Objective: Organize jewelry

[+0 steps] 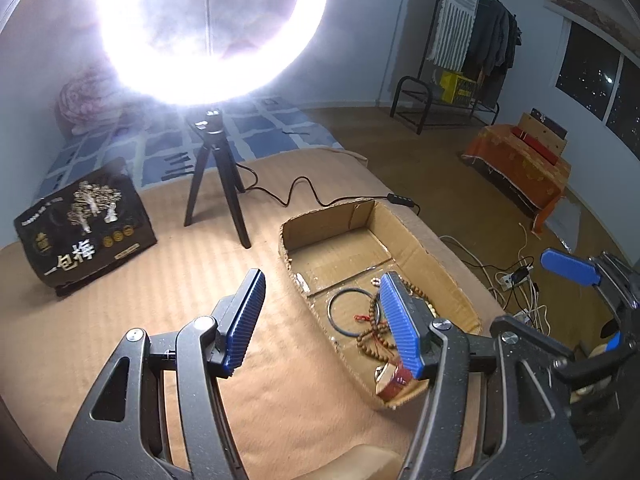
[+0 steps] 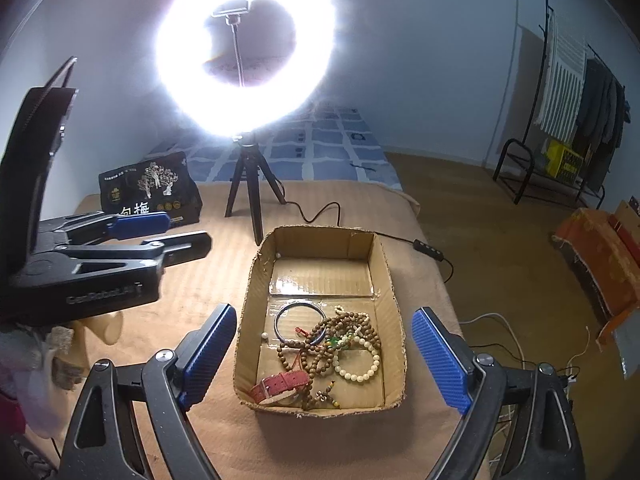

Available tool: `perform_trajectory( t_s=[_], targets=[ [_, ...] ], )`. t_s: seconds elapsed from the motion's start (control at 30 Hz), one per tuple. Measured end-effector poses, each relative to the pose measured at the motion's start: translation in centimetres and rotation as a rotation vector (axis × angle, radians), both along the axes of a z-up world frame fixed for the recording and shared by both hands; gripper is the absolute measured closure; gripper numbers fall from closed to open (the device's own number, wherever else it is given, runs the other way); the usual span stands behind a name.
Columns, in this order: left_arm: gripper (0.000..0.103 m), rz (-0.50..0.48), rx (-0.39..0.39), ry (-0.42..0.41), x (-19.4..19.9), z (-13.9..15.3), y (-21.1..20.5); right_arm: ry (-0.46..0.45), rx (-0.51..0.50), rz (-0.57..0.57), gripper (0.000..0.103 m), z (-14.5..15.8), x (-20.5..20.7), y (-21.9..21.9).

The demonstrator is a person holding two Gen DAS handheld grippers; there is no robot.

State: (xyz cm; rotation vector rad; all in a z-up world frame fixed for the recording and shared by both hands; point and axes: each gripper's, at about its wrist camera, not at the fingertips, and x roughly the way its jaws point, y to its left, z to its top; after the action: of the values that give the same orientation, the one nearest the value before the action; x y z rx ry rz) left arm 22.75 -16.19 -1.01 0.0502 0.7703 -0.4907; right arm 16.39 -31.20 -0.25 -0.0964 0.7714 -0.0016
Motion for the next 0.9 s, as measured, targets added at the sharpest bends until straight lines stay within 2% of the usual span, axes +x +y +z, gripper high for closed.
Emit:
perform_trajectory(
  t_s=[0.13,0.23,0.3,0.4,0.6,0.73,0.9],
  targets=[
    [0.041,-0.003,0.008,-0.019,-2.0,0.9,1.3,-0.024,-0.014,-0.009,0.012,0.8,-1.5,0.3],
    [0.032,-0.003,0.023,-0.040,-3.9,1.4,2.3,-0.041,-0.006,-0.020,0.011,1.2,-2.5,0.2],
    [0.032,-0.002,0.022,-0.047,-5.1,1.5,3.0,-0.051,0.008,-0.031,0.011,1.5,-3.2,0.1],
    [0.032,0.004,0.011,-0.040,-6.8,1.5,4.0,-0.075,0.028,-0.054,0.000,1.6,-4.4,0.0],
    [0.031,-0.006,0.020,-0.065,-10.6,1.7,5.1,-0.108,0.040,-0.066,0.000,2.0,-6.0,0.5],
    [0.026,-0.005,0.009,-0.058,-12.1,1.6,5.7,-0.129,0.057,-0.070,0.000,2.1,-6.7,0.9],
    [0.020,0.016,0.029,-0.096,-13.7,1.7,6.3,-0.146,0.043,-0.067,0.000,2.1,-7.2,1.5]
  ],
)
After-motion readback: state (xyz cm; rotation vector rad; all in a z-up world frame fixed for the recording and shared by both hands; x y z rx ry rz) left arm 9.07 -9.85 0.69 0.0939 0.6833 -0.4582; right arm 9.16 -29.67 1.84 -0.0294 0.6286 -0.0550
